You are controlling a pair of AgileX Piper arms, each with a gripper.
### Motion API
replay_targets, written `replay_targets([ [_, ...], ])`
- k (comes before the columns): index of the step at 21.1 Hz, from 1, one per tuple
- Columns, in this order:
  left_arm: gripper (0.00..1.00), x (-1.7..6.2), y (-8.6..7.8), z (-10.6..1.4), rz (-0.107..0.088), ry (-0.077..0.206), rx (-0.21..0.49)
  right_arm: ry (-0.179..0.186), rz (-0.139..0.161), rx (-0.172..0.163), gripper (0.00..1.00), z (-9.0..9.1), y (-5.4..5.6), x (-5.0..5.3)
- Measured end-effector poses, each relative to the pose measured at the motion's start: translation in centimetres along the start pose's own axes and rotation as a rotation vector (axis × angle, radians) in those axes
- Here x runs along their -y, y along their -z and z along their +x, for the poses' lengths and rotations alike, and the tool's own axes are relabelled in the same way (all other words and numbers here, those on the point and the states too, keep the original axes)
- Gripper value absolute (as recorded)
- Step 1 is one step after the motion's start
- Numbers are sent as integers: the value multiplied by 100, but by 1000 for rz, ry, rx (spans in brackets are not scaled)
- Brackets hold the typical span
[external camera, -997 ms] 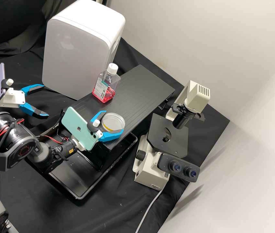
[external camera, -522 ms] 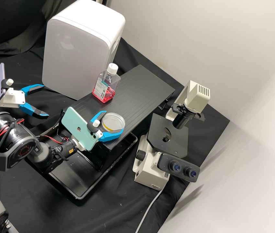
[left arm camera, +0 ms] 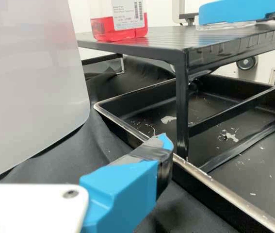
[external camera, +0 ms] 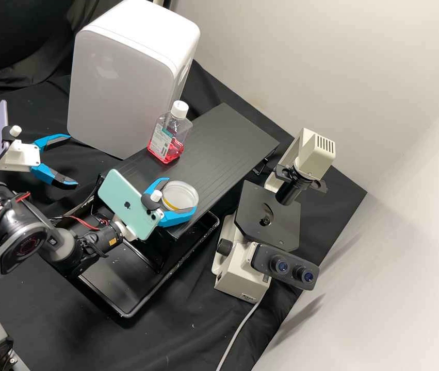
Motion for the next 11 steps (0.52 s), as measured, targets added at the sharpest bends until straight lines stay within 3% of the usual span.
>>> replay_targets([
  [3,100,0,0,0,0,0,0,2,4,2,0,-31,10,-16],
  [11,100,0,0,0,0,0,0,-8,0,-31,0,-71,85,-69],
])
